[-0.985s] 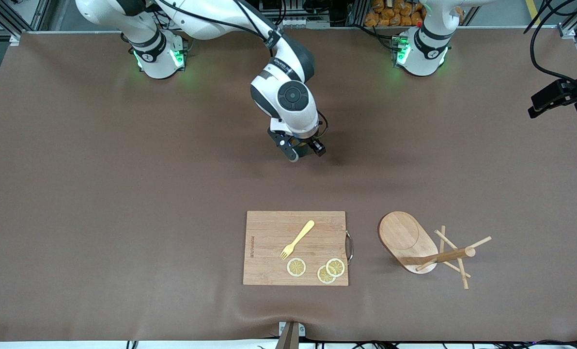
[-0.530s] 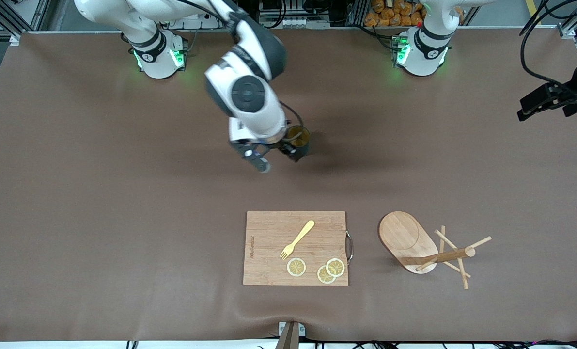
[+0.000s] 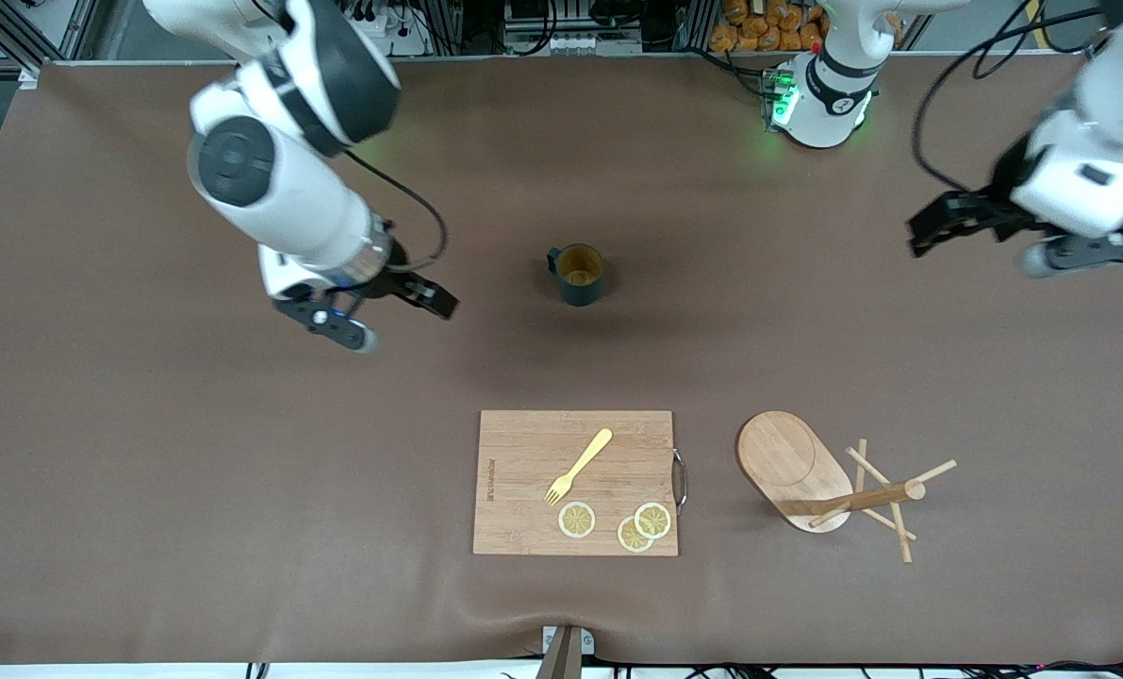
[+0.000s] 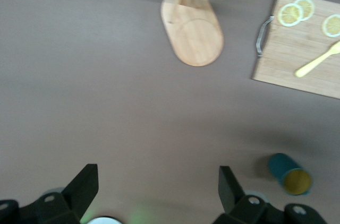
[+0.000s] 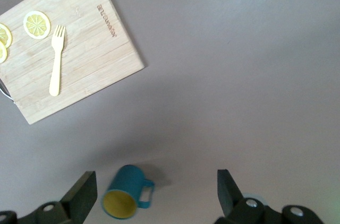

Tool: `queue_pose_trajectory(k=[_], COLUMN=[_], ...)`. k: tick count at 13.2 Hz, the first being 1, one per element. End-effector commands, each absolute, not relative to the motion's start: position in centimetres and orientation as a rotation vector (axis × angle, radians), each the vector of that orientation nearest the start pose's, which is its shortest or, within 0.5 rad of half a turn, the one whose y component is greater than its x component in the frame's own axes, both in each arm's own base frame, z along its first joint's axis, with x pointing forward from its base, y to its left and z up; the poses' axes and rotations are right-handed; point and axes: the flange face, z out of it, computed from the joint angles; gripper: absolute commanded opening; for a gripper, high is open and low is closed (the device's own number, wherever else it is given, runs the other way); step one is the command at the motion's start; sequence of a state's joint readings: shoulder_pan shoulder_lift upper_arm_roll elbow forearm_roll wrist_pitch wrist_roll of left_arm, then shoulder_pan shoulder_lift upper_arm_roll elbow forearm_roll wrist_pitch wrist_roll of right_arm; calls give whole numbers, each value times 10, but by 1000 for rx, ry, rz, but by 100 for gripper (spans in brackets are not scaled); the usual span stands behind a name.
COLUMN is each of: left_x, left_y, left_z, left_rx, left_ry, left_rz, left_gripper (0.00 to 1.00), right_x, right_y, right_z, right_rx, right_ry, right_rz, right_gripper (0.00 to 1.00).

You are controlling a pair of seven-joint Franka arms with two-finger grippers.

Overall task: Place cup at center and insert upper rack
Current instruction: 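Set the mug upright, release it, and withdraw the right gripper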

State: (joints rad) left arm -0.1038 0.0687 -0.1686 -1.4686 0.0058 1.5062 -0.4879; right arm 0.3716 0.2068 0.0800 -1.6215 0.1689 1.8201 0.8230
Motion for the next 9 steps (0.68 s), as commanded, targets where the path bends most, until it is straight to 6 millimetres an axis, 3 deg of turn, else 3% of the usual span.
queue_pose_trajectory(k=[1,3,6,9], left_x=[549,533,515,473], left_y=[-215,-272,-341,-412], left_z=[609,592,567,543], left_rx=[-3099,-3063,-3030,-2911], left_ry=[-420,-444,-660,-637], left_rz=[39,37,23,-150], left_gripper=[100,100,100,100], right_x=[535,524,517,515], right_y=[219,180,113,54], right_z=[535,560,591,607], right_rx=[-2972,-2998,-3003,-3025], right_ry=[408,281,162,137], right_rz=[131,150,106,46], right_gripper=[100,100,100,100])
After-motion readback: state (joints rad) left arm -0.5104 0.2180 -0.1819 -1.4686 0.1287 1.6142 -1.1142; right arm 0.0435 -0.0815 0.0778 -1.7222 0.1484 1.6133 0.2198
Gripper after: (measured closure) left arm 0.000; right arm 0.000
